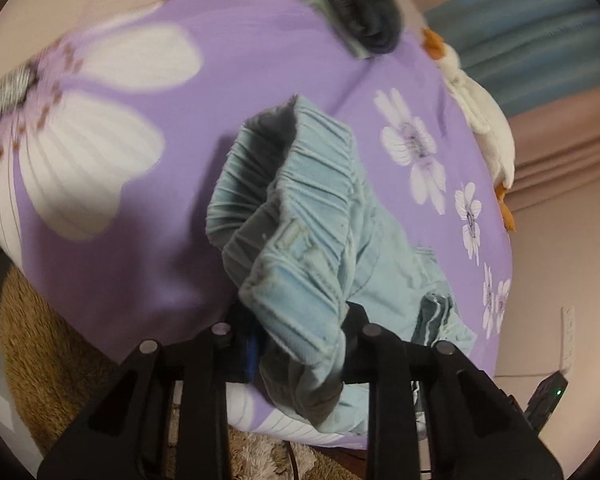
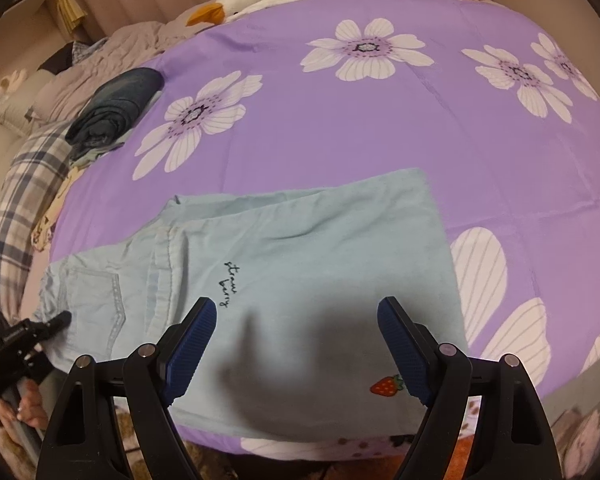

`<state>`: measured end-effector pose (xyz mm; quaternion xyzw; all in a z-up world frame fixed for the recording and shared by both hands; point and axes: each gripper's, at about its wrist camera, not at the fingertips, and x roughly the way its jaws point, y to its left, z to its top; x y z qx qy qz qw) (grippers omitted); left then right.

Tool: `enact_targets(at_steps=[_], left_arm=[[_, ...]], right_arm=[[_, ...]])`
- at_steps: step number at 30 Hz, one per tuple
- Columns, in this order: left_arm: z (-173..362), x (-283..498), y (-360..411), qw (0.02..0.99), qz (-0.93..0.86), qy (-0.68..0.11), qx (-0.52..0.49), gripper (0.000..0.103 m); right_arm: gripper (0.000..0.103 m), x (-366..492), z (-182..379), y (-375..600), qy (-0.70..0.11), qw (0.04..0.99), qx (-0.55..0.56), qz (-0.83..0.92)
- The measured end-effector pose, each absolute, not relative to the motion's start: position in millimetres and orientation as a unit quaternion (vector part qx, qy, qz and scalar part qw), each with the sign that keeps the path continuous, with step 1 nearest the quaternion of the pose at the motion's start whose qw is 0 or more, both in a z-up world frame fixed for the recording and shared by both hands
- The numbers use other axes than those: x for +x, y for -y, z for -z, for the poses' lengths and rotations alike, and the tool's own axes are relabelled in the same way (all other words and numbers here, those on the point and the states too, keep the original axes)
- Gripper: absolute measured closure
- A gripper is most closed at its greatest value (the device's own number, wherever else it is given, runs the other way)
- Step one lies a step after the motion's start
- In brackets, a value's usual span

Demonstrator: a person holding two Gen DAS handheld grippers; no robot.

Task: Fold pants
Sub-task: 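Grasp the elastic waistband with the left tool and lift it, then fold the waistband over the legs with the left tool and release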

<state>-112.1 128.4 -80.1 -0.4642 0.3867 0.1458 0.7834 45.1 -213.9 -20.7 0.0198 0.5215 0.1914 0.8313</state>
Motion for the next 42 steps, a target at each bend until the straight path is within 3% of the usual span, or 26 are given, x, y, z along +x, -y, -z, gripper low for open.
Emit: enact_targets(at_steps=[11,19,25,37,42], left_arm=[[-8.0,-83.7,-75.7,0.878,-0.057,-0.337,-0.335,0.077],[-34.7,-39.1,-15.1,0.904,0.039,-0.35,-0.244,0.077],[-27.2,-1.7,26.7,0.895,0.102,-0.383,-0.203,0.077],[37.4,52.8,98.7,0.841,0.161,-0.485,-0.176,0.076],[65.5,63.6,115.6,0.811,0.182,-0.52,-0.195,0.07]], right_arm=[[0.02,48.0,19.0,236.5,-0.521,0.839,0.035,-0.155],[0.02,47.4,16.8,256.4,-0.515,0.845,0.053,-0.137],[0.02,45.7,18.7,274.2,-0.513,0.847,0.071,-0.121],[0.02,41.9,33.3,307.0,-0.526,0.839,0.102,-0.098],[0.02,40.8,36.3,313.2,-0.528,0.837,0.109,-0.096]])
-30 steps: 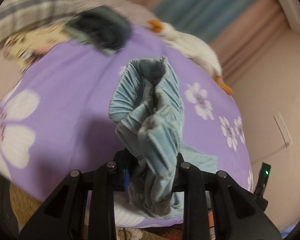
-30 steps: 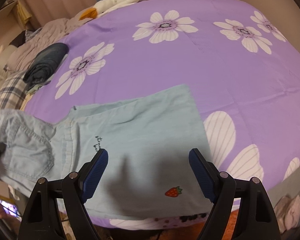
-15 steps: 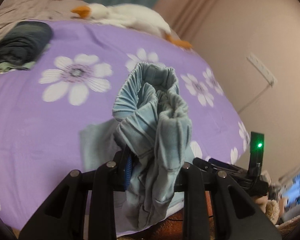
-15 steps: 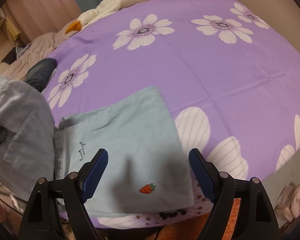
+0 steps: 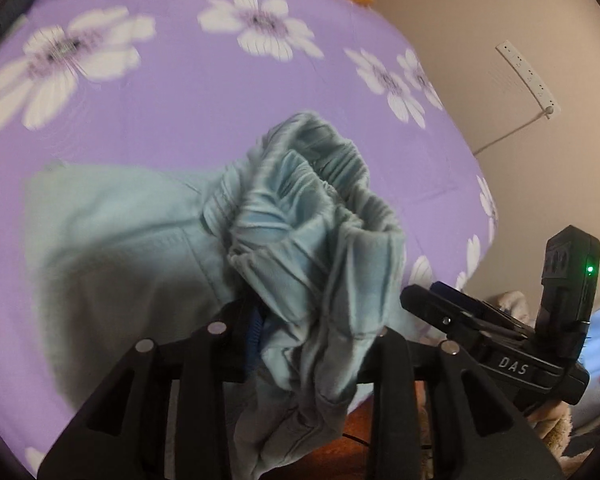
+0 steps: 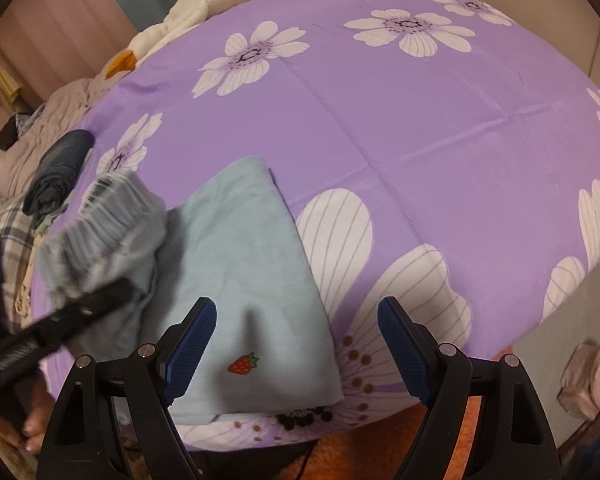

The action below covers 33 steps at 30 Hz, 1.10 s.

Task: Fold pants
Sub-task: 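Fold the waistband over the legs with the left tool and release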

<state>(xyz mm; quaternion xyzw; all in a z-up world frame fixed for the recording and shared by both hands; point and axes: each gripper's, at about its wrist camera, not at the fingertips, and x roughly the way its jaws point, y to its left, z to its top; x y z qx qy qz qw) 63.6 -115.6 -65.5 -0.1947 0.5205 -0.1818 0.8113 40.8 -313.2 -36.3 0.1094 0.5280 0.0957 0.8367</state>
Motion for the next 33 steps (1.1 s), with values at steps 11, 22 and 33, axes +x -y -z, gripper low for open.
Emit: enact_targets(at_steps=[11,22,33], left_arm=[[46.7,47.7,108.1,0.781,0.233,-0.515,-0.264,0.017],[31.1,20.1,31.2,0.836,0.082,-0.481,-0.252,0.016],[48.5,15.8,-21.4,0.826,0.033,-0.466,-0.315,0.034]], right_arm=[[0.02,41.7,32.0,326.9,-0.522,0.834,0.142,-0.11],[0.007,63.1,26.5,304.9,-0.528,0.807,0.174,-0.197],[0.052,73.1,60.8,248.9,-0.563,0.789,0.12,-0.215]])
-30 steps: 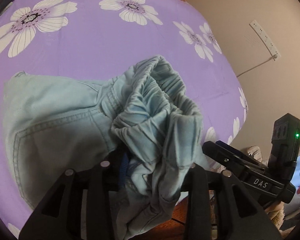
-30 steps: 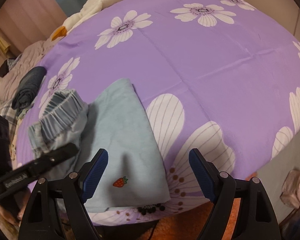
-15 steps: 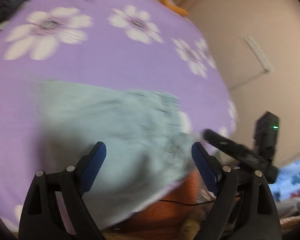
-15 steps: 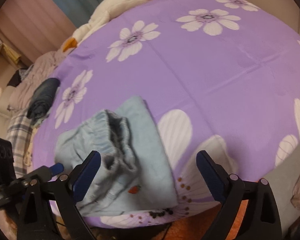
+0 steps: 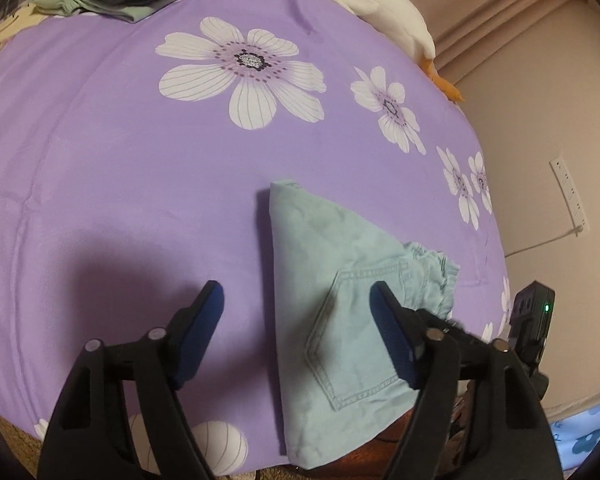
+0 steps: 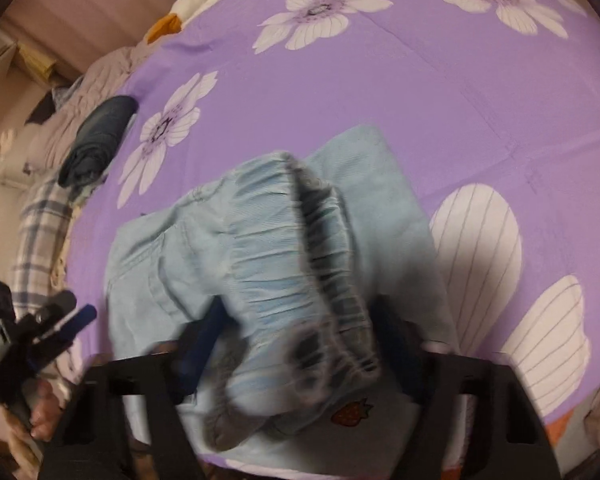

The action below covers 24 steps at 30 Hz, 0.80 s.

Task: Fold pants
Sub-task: 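Fold the waistband over the legs with the left tool and release, then grasp the folded waistband edge with the right tool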

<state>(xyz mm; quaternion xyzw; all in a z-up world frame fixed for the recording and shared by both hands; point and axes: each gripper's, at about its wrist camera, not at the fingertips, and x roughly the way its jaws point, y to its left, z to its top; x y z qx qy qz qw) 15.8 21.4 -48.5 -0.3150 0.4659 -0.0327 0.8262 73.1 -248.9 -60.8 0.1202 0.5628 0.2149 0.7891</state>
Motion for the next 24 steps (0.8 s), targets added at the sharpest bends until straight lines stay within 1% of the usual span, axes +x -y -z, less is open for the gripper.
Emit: enact_targets(at_steps=[1,2,3,4,8,9,12,15,18,24], left_arm=[[48.1,18.6,-22.1,0.826,0.036,-0.465,-0.317,0.036],[46.7,22.4,-21.9,0.826,0.041,-0.464,-0.318,0.041],[44.7,24.5,-21.6,0.826,0.044,-0.463,-0.318,0.045],[42.2,28.4,-20.4,0.826,0.048,-0.462,-0.318,0.045],[35.9,47.1,-11.5,0.835,0.065,-0.454,-0.303,0.049],[37.3,52.3,-9.2,0.836,0.065,-0.457,-0.298,0.053],[52.2,73.0,-0.2,0.827,0.064,-0.483,-0.28,0.06],[71.8,82.6,4.8,0.814,0.059,-0.509,-0.275,0.06],[85.0,78.0,3.9,0.807,0.046,-0.521,-0.273,0.055],[86.3,53.7,-0.8,0.798,0.055,-0.522,-0.297,0.054]], right_arm=[[0.064,72.4,60.2,247.2,-0.564,0.786,0.121,-0.223],[0.066,72.6,59.3,247.3,-0.564,0.785,0.124,-0.225],[0.07,71.3,54.7,249.1,-0.562,0.785,0.127,-0.227],[0.072,69.7,47.4,251.3,-0.556,0.788,0.129,-0.233],[0.072,55.4,16.9,270.6,-0.522,0.811,0.132,-0.229],[0.072,55.0,17.1,274.5,-0.52,0.815,0.13,-0.221],[0.072,57.2,32.2,284.2,-0.53,0.818,0.123,-0.189],[0.072,64.0,61.5,286.2,-0.554,0.806,0.111,-0.176],[0.072,66.0,64.7,287.4,-0.553,0.807,0.114,-0.175],[0.071,69.1,66.5,285.1,-0.555,0.805,0.117,-0.175]])
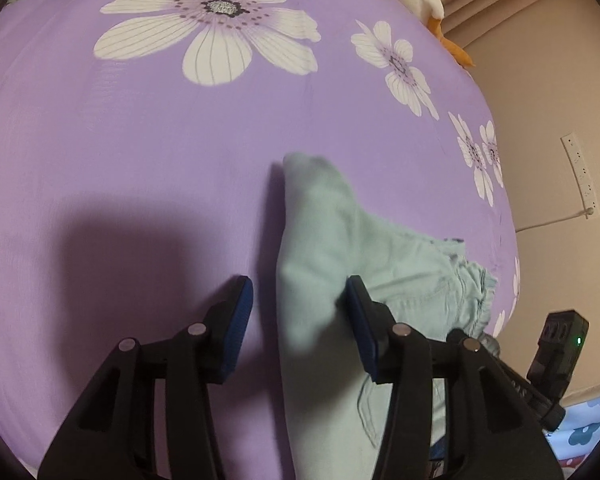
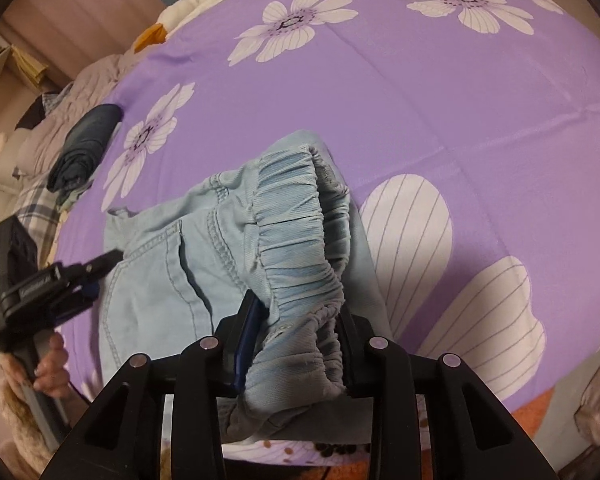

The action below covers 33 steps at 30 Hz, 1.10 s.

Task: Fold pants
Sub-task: 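Grasp the folded waistband edge with the right tool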

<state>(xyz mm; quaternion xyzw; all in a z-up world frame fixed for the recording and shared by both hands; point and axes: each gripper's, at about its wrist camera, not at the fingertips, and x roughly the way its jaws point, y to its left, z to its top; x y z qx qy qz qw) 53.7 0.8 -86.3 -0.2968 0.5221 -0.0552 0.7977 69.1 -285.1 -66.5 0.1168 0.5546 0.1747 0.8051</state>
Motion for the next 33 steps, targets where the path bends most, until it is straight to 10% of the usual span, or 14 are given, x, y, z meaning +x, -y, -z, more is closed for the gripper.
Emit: enact_targets(at_steps=[23,33], left_arm=[[90.3,-12.8,21.9,0.769,0.097,-0.55,-0.31,0.056],[95.3,-19.9,37.6,0.757,0.124,-0.566,-0.302,0.069]], right_arm=[[0.067,62.8,60.8,285.4,-0.549,0.813,0.106,-0.164],[0.051,51.6,49.5,286.5,-0.559,0.813,0.07,-0.148]])
